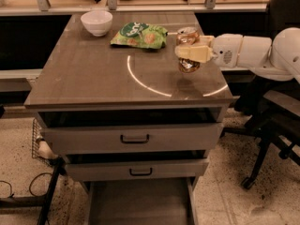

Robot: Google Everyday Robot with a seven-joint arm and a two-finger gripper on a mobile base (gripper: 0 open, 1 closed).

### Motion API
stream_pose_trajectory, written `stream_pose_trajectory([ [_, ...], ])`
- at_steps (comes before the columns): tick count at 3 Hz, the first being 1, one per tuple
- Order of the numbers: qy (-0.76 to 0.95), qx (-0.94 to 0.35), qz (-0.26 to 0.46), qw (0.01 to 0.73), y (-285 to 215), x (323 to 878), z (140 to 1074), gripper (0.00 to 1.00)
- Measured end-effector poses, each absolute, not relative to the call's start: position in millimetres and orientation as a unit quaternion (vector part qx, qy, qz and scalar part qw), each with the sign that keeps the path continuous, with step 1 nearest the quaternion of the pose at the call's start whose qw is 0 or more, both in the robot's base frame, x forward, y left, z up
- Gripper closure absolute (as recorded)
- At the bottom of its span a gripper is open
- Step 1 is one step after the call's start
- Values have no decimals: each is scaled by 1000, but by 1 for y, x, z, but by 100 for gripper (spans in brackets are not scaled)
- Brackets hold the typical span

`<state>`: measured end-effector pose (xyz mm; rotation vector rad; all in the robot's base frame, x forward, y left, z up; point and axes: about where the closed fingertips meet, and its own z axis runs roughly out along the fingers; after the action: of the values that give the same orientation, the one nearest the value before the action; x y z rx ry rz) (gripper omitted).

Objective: Place orange can upright

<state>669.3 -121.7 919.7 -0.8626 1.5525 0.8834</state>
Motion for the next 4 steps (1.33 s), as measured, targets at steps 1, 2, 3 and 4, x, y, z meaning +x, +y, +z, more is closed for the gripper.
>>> stream_pose_trajectory([
  [1, 645, -354, 381, 559, -119, 668, 906, 100],
  [2, 638, -344, 390, 568, -116, 667, 891, 100],
  [3, 636, -345, 392, 568, -113, 666, 891, 85],
  [4, 635, -347, 394, 567, -110, 666, 891, 61],
])
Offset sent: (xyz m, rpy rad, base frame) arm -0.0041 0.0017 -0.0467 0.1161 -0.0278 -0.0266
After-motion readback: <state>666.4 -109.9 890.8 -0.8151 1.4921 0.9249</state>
